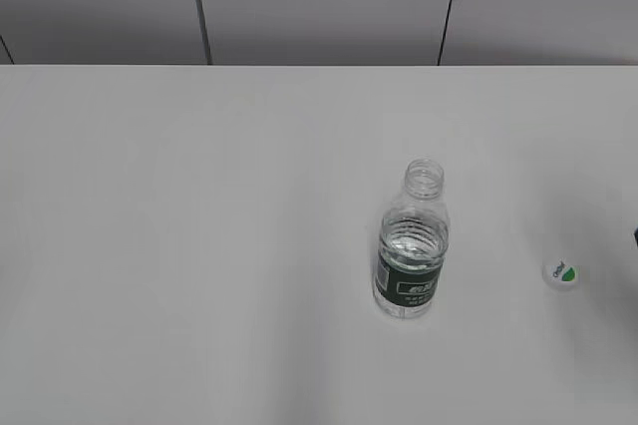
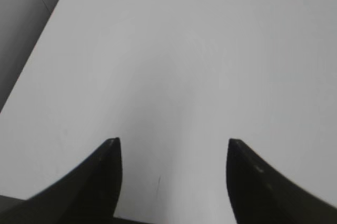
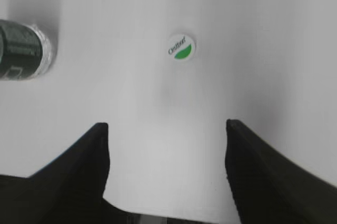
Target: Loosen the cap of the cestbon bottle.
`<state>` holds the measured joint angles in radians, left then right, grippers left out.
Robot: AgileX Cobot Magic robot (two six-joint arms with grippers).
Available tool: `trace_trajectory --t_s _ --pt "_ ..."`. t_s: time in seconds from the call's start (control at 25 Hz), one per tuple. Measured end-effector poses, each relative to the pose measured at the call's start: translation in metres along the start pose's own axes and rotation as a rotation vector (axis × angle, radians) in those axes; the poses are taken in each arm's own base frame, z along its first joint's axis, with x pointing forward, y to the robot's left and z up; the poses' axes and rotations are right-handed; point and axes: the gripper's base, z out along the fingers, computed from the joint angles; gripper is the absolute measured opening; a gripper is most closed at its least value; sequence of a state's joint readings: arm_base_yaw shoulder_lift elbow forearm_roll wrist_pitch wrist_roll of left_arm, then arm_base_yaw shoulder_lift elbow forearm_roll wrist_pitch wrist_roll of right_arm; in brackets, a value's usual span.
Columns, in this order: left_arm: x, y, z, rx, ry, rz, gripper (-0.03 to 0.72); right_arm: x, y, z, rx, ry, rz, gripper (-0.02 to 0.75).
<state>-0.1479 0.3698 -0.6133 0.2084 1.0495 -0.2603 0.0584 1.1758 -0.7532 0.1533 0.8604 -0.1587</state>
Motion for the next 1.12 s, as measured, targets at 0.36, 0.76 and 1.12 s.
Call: trace_trajectory --t_s 0.36,0.76,1.12 --pt "0.037 0.004 -0.016 0.065 -0.112 0.077 0.462 0.073 0.012 -0.055 -0.005 -0.142 -0.054 0.522" --pt "0.052 0.010 -0.031 0.089 -0.267 0.098 0.439 0.131 0.021 -0.110 0.063 -0.509 -0.223 0.521" --pt "0.052 0.011 -0.030 0.067 -0.266 0.110 0.428 0.175 0.021 -0.086 0.079 -0.575 -0.242 0.521"
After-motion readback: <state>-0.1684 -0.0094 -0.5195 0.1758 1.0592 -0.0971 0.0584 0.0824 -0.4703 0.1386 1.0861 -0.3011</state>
